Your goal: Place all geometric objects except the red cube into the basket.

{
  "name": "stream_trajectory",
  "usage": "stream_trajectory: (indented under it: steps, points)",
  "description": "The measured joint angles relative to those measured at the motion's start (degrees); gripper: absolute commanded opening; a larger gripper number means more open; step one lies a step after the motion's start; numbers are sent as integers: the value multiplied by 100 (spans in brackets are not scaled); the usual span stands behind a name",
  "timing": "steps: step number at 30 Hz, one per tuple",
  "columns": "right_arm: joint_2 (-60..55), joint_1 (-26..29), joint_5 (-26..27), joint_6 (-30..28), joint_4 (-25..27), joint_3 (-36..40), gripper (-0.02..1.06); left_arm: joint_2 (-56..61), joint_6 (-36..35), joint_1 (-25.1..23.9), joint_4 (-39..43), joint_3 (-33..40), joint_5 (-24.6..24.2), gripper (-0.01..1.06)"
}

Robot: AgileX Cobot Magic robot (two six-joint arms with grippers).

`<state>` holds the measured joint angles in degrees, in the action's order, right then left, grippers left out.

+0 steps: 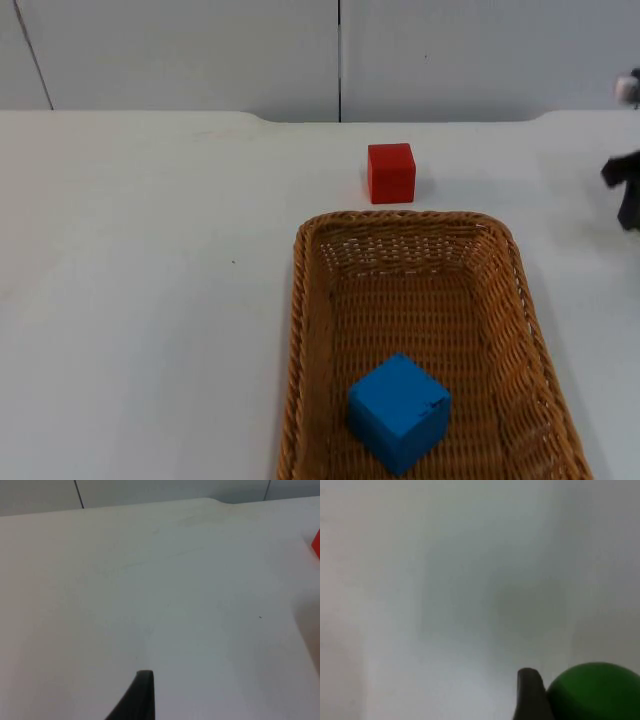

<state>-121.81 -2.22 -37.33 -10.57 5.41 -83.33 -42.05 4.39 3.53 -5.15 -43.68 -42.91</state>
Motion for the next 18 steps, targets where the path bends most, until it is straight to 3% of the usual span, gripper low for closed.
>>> stream_trajectory:
  steps: [12,18]
  points:
    - [2379,0,-640,-58,-10,64,0,0,0,0,0,0,0,105]
    - [2530,0,-912,-58,-44,63,0,0,0,0,0,0,0,105]
